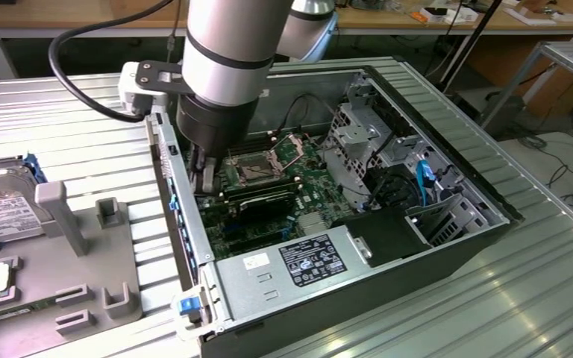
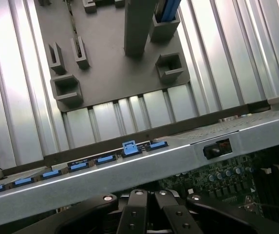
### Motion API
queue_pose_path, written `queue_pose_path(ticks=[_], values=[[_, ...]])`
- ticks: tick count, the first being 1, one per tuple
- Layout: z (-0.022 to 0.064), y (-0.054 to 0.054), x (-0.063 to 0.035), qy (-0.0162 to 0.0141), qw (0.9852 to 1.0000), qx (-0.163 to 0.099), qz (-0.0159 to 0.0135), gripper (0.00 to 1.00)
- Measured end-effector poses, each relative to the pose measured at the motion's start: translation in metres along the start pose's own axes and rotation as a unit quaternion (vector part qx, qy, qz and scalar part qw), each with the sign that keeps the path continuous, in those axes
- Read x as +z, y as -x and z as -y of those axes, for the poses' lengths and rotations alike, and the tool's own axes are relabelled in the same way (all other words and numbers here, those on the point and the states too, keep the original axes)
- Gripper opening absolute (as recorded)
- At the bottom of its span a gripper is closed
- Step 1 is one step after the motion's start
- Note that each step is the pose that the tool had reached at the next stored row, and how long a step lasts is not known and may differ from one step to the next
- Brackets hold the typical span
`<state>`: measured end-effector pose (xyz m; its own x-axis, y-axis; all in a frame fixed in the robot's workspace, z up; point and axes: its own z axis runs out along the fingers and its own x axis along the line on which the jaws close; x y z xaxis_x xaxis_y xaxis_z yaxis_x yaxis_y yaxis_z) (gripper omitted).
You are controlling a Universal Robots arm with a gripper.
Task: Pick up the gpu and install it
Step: 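Press down on the gpu until it lock into place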
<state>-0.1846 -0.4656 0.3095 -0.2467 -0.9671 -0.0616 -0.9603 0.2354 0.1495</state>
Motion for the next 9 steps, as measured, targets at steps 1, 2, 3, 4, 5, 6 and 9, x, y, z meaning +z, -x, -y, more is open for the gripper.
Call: queue_pose_path(ticks=[1, 2, 3, 4, 5, 6, 9], values=[[-0.0003, -0.0002, 0.0004, -0.0002, 1.0, 0.0, 0.0, 0.11], [-0.0003, -0.0002, 0.0005, -0.0004, 1.0, 0.0, -0.0001, 0.11], [-0.0003, -0.0002, 0.0012, -0.0012, 1.0, 0.0, 0.0002, 0.11], [-0.0003, -0.0003, 0.002, -0.0022, 1.0, 0.0, 0.0002, 0.11], [-0.0002, -0.0004, 0.0026, -0.0029, 1.0, 0.0, 0.0002, 0.11], [0.0, -0.0006, 0.0046, -0.005, 1.0, 0.0, 0.0009, 0.11], [0.0, -0.0006, 0.0051, -0.0056, 1.0, 0.0, 0.0012, 0.11]])
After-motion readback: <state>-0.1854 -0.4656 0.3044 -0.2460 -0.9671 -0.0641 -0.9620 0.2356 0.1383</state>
